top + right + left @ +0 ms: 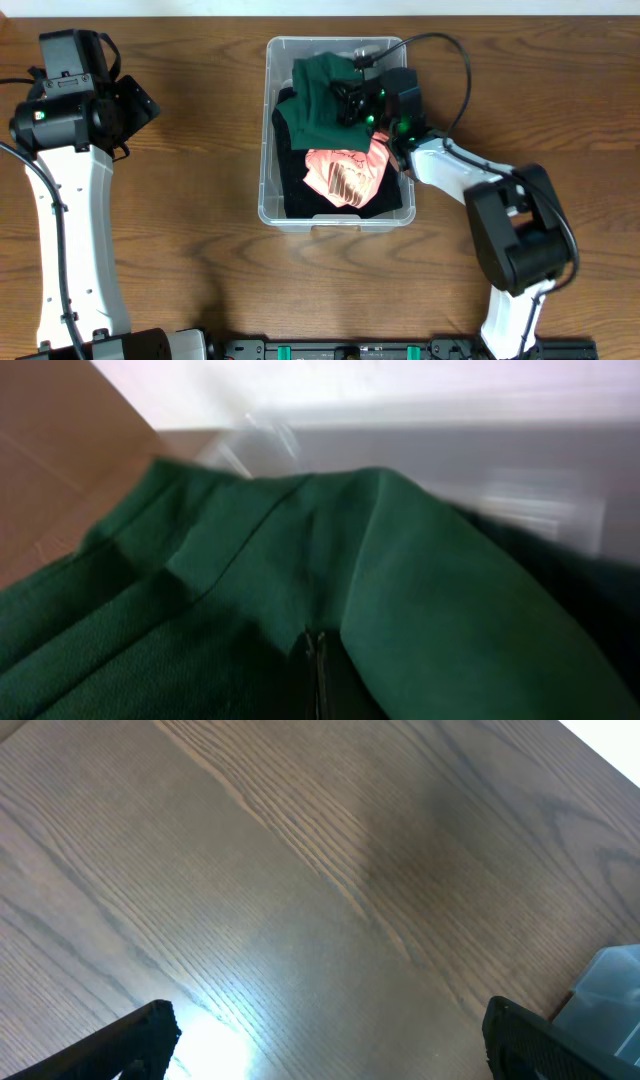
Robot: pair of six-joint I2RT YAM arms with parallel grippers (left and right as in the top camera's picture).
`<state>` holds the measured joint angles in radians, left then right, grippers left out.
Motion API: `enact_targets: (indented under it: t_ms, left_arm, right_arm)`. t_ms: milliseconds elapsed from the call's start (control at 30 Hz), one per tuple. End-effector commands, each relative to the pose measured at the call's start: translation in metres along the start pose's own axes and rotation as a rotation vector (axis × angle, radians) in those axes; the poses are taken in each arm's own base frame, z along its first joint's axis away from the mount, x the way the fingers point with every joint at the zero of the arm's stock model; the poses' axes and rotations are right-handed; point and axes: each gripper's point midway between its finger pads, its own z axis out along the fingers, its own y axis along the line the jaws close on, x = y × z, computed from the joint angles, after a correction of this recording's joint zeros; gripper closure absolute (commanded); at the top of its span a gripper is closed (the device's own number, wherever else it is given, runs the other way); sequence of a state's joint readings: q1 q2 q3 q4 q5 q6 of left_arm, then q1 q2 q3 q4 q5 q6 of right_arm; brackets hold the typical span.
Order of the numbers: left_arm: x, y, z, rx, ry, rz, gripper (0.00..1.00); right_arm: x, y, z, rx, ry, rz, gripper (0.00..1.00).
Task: Pack container
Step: 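Release the green garment and press it down into the bin with the right gripper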
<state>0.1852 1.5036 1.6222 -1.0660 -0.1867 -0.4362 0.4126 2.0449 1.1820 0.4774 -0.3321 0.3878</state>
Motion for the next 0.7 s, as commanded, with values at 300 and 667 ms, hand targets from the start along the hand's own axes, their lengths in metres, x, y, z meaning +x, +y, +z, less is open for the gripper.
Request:
enact_targets:
  t_ms: [300,667]
  left_arm:
    - [-0.003,0.002,-0.001,-0.007,-0.009,0.013,0.02]
    - [-0.003,0.002,-0.001,-0.007,-0.009,0.013,0.02]
  right_arm:
    - [0.003,0.029,-0.019,-0.058,0.093,0.085,0.99]
    - [-0.057,0.081,-0.080,0.035,0.087,-0.421,0.99]
